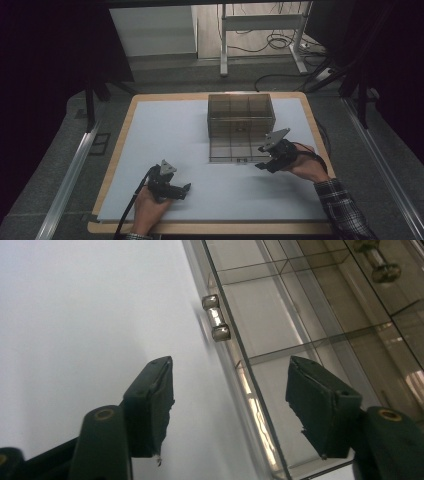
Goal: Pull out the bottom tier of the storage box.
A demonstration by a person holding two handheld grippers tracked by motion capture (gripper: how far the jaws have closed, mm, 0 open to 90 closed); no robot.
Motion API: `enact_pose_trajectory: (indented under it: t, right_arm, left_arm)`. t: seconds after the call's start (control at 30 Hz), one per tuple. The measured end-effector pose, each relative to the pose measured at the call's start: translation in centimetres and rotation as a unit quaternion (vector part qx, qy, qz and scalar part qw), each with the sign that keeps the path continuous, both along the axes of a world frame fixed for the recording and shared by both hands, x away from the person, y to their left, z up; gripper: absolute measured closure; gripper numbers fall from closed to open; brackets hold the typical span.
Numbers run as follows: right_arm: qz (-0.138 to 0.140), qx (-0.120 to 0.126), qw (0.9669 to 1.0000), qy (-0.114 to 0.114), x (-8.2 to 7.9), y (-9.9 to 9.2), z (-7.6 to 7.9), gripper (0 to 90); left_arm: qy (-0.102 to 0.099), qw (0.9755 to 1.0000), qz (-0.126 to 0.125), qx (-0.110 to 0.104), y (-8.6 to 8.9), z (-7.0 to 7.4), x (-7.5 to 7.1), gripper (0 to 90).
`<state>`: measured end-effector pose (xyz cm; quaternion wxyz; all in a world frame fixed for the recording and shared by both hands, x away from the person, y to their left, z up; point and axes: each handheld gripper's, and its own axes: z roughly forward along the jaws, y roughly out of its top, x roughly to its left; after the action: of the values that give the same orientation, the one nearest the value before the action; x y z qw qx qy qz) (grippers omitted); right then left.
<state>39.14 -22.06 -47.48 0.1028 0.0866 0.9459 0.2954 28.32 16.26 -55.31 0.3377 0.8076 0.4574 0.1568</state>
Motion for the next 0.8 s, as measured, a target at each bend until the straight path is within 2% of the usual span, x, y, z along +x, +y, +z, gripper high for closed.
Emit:
enact_pose_trajectory:
  t: [0.1, 0.27, 0.43, 0.53, 0.8]
  right_arm:
    - [-0.011, -0.001, 0.9999, 0.000, -0.3, -0.2, -0.3, 32.0]
    - [-0.027, 0.012, 0.9995, 0.003, -0.7, -0.7, -0.6, 26.6]
    - [-0.043, 0.015, 0.9989, -0.004, -1.3, -1.1, -0.7, 19.8]
    - [-0.049, 0.021, 0.9985, -0.010, -1.8, -1.5, -0.7, 18.4]
    - [-0.066, 0.040, 0.9970, -0.004, -2.9, -2.5, -0.5, 15.5]
  left_arm:
    - [0.000, 1.0000, 0.000, 0.000, 0.0, 0.0, 0.0, 0.0]
    - [0.000, 1.0000, 0.000, 0.000, 0.0, 0.0, 0.0, 0.0]
    - [0.000, 1.0000, 0.000, 0.000, 0.0, 0.0, 0.0, 0.0]
    - [0.000, 1.0000, 0.000, 0.000, 0.0, 0.0, 0.0, 0.0]
    - [0.000, 1.0000, 0.000, 0.000, 0.0, 0.0, 0.0, 0.0]
